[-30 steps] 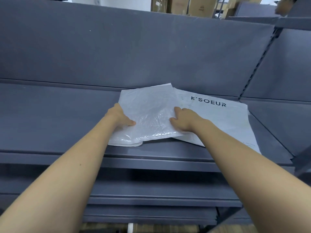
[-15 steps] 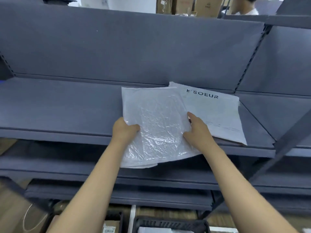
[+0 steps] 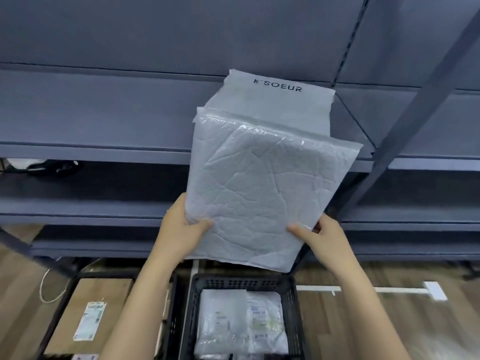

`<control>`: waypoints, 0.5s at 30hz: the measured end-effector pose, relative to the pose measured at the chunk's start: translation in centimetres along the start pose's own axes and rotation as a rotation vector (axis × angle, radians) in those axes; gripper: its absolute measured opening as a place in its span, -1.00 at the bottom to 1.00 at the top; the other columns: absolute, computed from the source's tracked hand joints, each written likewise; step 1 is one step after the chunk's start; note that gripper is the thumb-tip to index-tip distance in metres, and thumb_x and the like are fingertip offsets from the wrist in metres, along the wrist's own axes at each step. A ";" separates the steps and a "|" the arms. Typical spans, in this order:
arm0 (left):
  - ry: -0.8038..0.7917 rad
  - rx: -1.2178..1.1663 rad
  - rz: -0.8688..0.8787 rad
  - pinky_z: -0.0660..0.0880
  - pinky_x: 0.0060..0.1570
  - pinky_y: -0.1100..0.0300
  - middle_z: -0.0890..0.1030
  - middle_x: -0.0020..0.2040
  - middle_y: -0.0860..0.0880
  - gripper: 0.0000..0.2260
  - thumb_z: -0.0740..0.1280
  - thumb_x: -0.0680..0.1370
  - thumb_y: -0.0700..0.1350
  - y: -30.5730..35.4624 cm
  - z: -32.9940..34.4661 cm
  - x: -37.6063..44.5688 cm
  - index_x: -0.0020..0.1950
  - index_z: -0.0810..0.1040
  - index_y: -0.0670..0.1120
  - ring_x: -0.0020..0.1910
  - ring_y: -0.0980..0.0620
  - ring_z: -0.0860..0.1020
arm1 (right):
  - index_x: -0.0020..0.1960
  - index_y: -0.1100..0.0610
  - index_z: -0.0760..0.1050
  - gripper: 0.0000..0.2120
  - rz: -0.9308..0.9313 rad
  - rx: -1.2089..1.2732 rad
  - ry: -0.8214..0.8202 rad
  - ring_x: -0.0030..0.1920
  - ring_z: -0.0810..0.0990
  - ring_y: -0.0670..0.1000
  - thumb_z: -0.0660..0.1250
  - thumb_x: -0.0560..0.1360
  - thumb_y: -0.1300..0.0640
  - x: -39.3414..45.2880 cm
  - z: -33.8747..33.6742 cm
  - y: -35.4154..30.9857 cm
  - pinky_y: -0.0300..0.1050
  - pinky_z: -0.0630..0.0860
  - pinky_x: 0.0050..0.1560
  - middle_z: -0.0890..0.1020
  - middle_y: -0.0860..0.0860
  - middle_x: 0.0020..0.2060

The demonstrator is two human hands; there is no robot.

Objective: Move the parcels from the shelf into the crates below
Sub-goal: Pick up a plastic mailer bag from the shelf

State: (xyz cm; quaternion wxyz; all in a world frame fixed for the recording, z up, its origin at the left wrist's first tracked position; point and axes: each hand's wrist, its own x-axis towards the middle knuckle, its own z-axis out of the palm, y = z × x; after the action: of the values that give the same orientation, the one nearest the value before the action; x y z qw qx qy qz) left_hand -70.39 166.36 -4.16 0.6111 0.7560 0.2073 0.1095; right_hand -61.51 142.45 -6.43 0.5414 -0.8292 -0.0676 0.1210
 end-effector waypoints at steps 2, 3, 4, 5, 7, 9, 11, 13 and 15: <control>-0.058 0.060 0.027 0.46 -0.18 0.41 0.60 -0.01 0.16 -0.68 0.39 0.48 -0.29 0.0 0.3 -0.1 0.03 0.50 0.13 -0.04 0.26 0.56 | 0.01 -0.02 0.53 -0.82 0.022 0.001 -0.004 -0.07 0.57 -0.27 0.44 0.45 0.15 -0.1 -0.5 0.9 -0.39 0.48 -0.22 0.63 -0.17 -0.03; -0.077 0.098 0.040 0.47 -0.18 0.40 0.61 -0.02 0.16 -0.71 0.39 0.49 -0.27 0.1 0.4 -0.1 0.03 0.52 0.11 -0.03 0.24 0.57 | 0.01 -0.02 0.53 -0.83 0.035 0.007 -0.004 -0.08 0.57 -0.28 0.43 0.46 0.15 -0.1 -0.7 1.2 -0.40 0.48 -0.23 0.64 -0.14 -0.01; -0.087 0.142 0.057 0.47 -0.19 0.40 0.61 -0.04 0.16 -0.73 0.39 0.49 -0.26 0.4 0.5 -0.1 0.00 0.54 0.11 -0.05 0.24 0.57 | 0.04 -0.01 0.51 -0.80 0.050 0.019 0.009 -0.07 0.57 -0.26 0.43 0.45 0.15 0.0 -0.9 1.5 -0.39 0.48 -0.20 0.64 -0.10 0.03; -0.089 0.205 0.085 0.46 -0.21 0.40 0.62 -0.07 0.18 -0.74 0.39 0.49 -0.26 0.8 0.6 -0.1 -0.03 0.54 0.12 -0.07 0.25 0.57 | 0.10 0.00 0.46 -0.72 0.061 0.021 0.039 -0.03 0.58 -0.20 0.44 0.44 0.15 0.1 -1.2 1.7 -0.33 0.49 -0.13 0.62 -0.06 0.08; -0.071 0.425 0.189 0.48 -0.22 0.30 0.61 -0.17 0.17 -0.78 0.37 0.47 -0.25 1.7 0.9 -0.3 -0.10 0.55 0.10 -0.14 0.19 0.57 | 0.30 -0.01 0.30 -0.44 0.052 -0.016 0.159 0.10 0.54 -0.06 0.49 0.40 0.14 0.3 -1.8 1.7 -0.13 0.49 0.05 0.50 0.00 0.22; -0.040 0.660 0.320 0.48 -0.23 0.13 0.59 -0.22 0.11 -0.81 0.34 0.46 -0.23 3.1 1.3 -0.7 -0.11 0.56 0.09 -0.19 0.04 0.54 | 0.52 0.02 0.02 -0.07 0.002 -0.059 0.266 0.33 0.35 0.01 0.53 0.35 0.15 0.4 -2.5 1.1 -0.03 0.37 0.30 0.24 0.08 0.42; 0.003 0.843 0.455 0.38 -0.22 0.13 0.60 -0.15 0.11 -0.77 0.30 0.46 -0.21 4.3 1.9 -0.9 -0.01 0.59 0.10 -0.13 0.00 0.51 | 0.55 0.05 -0.20 0.11 -0.086 -0.155 0.297 0.47 0.08 -0.01 0.56 0.33 0.17 0.4 -3.2 0.7 -0.10 0.10 0.43 0.00 0.05 0.50; 0.016 1.009 0.543 0.32 -0.14 0.16 0.59 -0.06 0.11 -0.71 0.27 0.48 -0.21 5.0 2.9 -0.8 0.10 0.57 0.10 -0.08 0.01 0.49 | 0.55 0.05 -0.21 0.12 -0.174 -0.247 0.262 0.50 -0.02 -0.04 0.56 0.33 0.15 0.4 -3.4 0.2 -0.14 0.00 0.45 -0.06 -0.02 0.52; 0.002 1.133 0.537 0.31 -0.08 0.19 0.55 0.02 0.12 -0.67 0.23 0.50 -0.20 4.9 3.7 -0.7 0.17 0.51 0.14 -0.03 0.04 0.45 | 0.55 -0.02 -0.19 0.09 -0.234 -0.222 0.182 0.50 0.03 -0.10 0.54 0.34 0.13 0.1 -3.2 -0.4 -0.07 0.09 0.49 -0.02 -0.14 0.50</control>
State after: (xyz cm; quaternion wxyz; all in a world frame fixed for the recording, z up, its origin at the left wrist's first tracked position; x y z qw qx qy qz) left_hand -68.58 161.94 -0.21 0.0665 0.9882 0.0366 0.1330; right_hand -60.49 139.87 -4.83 0.4609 -0.8779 -0.1270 -0.0266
